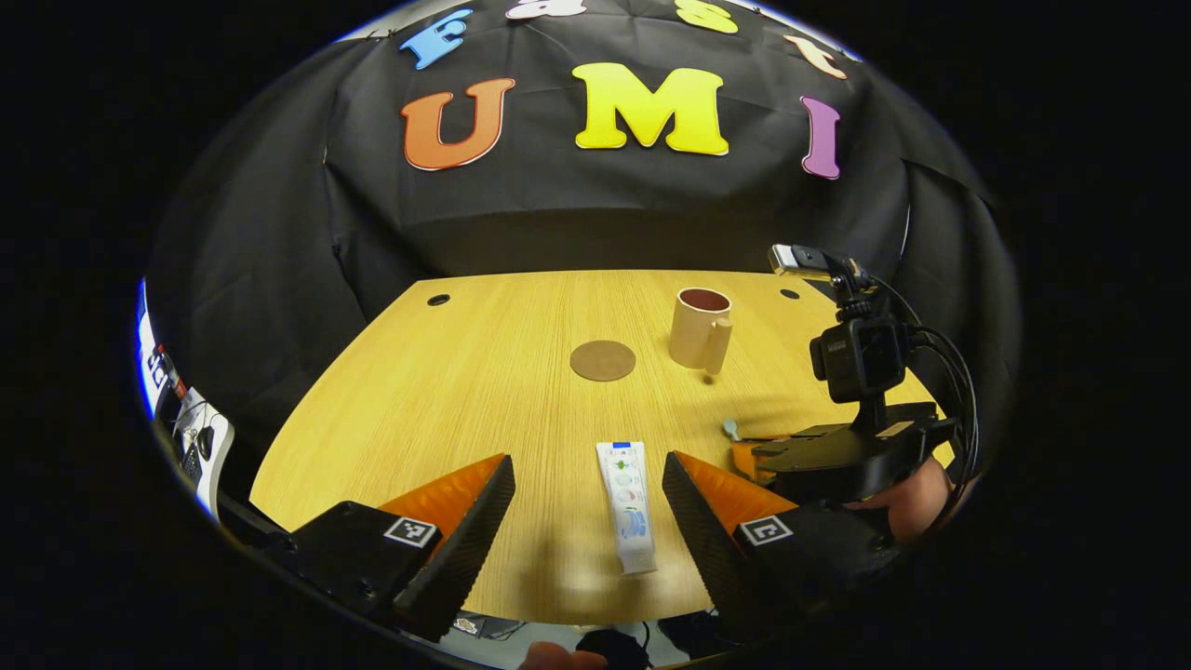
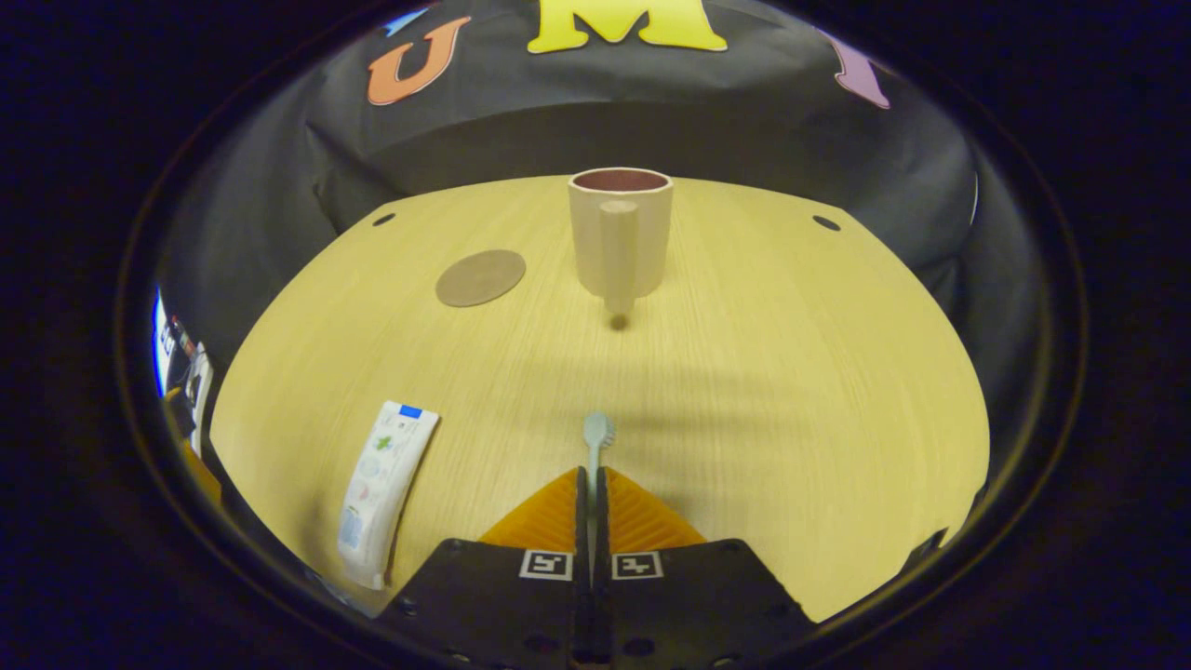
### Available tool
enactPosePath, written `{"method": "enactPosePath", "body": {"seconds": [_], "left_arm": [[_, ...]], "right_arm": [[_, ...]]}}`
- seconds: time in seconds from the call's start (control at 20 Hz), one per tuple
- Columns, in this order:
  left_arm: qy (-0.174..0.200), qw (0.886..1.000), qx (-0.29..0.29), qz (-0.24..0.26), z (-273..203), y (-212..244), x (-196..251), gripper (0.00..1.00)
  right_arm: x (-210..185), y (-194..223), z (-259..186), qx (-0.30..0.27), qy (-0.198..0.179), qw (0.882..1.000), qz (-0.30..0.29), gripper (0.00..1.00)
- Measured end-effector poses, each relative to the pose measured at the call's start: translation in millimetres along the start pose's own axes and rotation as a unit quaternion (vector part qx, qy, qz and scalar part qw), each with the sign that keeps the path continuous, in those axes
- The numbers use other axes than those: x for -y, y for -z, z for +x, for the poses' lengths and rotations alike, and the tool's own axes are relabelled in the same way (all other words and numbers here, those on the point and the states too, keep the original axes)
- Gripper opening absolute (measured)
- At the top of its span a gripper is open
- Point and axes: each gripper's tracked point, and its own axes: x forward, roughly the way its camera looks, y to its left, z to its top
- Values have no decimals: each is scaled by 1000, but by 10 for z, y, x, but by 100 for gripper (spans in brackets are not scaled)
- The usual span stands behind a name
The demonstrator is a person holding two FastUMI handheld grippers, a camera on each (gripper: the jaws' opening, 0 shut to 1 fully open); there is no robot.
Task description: Put the toothbrush and toothpaste on the desktop into the cup, then pick up the cup and place it on the coaster on the desktop.
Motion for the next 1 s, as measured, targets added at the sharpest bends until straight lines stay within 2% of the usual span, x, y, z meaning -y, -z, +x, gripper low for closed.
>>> {"method": "enactPosePath", "body": {"seconds": [0.4,0.7,0.85,1.0], "left_arm": [[21,999,-35,6,162,295,168,100],[25,998,-54,11,471,622,260,100],[22,997,-75,-5,587,751,282,95],[23,996,-82,-6,646,809,304,82]], "right_arm": [[47,-125,-127,5,-9,1000,19,0],[180,-238,-340,26,-13,999,23,0],[195,-230,-384,29,-15,999,30,0],[195,-237,-418,30,-18,999,30,0]]}}
